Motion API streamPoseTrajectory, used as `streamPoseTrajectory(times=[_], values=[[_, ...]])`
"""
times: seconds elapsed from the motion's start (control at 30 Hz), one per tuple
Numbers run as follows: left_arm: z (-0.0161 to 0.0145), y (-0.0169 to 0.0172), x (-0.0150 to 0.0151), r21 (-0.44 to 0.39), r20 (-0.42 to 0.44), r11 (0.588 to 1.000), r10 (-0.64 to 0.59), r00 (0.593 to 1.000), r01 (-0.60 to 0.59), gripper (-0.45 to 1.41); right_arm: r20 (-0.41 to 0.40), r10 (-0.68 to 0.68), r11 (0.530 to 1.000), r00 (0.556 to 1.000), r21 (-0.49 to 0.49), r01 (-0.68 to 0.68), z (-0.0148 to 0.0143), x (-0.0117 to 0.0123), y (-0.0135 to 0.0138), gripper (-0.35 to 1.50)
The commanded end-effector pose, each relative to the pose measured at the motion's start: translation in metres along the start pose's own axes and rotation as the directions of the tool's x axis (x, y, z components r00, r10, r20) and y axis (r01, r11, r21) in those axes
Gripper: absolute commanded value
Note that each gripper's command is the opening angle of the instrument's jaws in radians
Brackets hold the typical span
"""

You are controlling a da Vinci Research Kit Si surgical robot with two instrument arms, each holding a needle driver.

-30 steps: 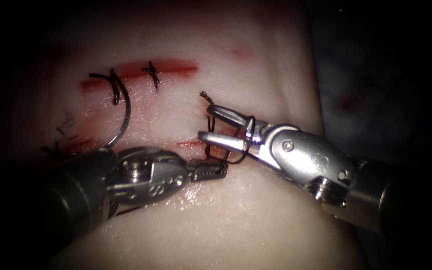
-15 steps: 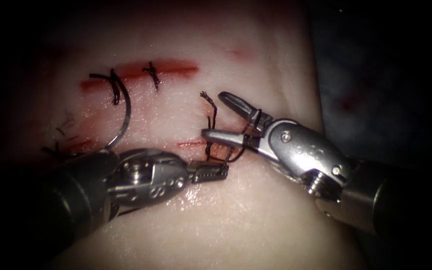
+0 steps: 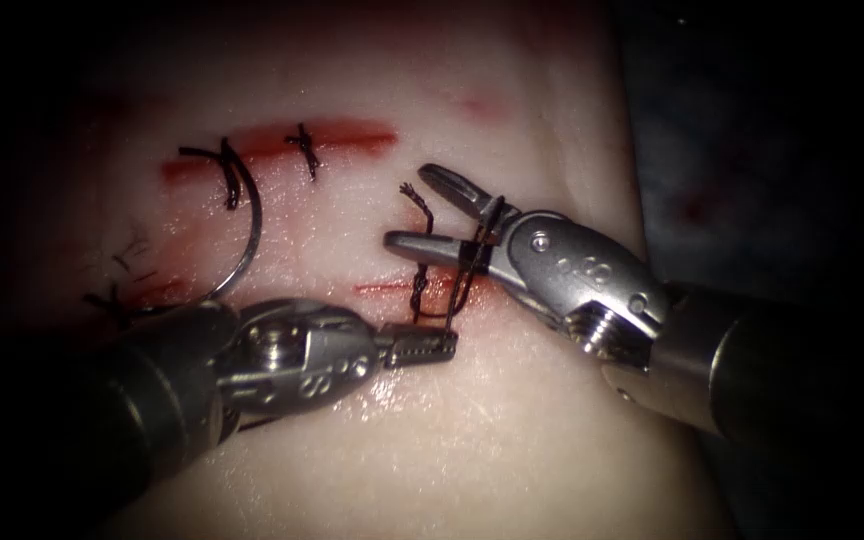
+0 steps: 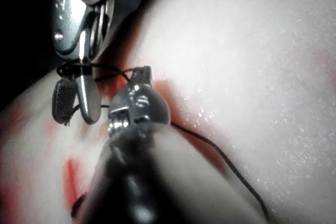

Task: Wound Closure
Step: Grab thread tail with right driver, then pull tail through loop and tighten

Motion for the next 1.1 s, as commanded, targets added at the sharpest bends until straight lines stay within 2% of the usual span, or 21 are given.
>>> streamPoseTrajectory(times=[0.03,0.33,0.4,0.43,0.53,0.77,0.93,1.1], values=[[0.0006,-0.0003,-0.0002,0.000,-0.001,1.000,0.003,1.000,-0.003,-0.45,0.004,0.007,1.000,1.000,0.003,-0.007,0.0009,-0.0005,0.0000,0.14],[0.0006,0.0000,-0.0003,0.000,-0.001,1.000,0.006,1.000,-0.006,-0.45,0.020,0.033,0.999,0.999,0.021,-0.033,0.0012,-0.0016,0.0002,0.09],[0.0006,0.0000,-0.0003,0.000,-0.001,1.000,0.006,1.000,-0.006,-0.45,0.019,0.031,0.999,0.999,0.033,-0.032,0.0012,-0.0017,0.0001,-0.10],[0.0006,0.0000,-0.0003,0.000,-0.001,1.000,0.006,1.000,-0.006,-0.45,0.015,0.037,0.998,0.999,0.052,-0.037,0.0011,-0.0017,-0.0001,-0.35],[0.0006,0.0000,-0.0003,0.000,-0.002,1.000,0.006,1.000,-0.006,-0.45,0.016,0.036,0.996,0.999,0.083,-0.037,0.0010,-0.0016,-0.0003,-0.35],[-0.0002,0.0000,-0.0008,-0.006,-0.011,1.000,0.003,1.000,-0.003,-0.45,-0.008,0.042,0.995,0.999,0.086,-0.041,0.0003,-0.0014,-0.0001,-0.35],[-0.0035,-0.0019,-0.0022,0.006,0.016,0.999,-0.033,0.999,0.032,-0.45,-0.056,0.012,0.996,0.998,0.086,-0.007,-0.0004,-0.0018,0.0000,-0.35],[-0.0070,-0.0054,-0.0038,0.047,0.045,0.996,-0.075,0.996,0.072,-0.45,-0.083,-0.036,0.995,0.996,0.086,0.043,-0.0009,-0.0022,-0.0003,-0.35]])
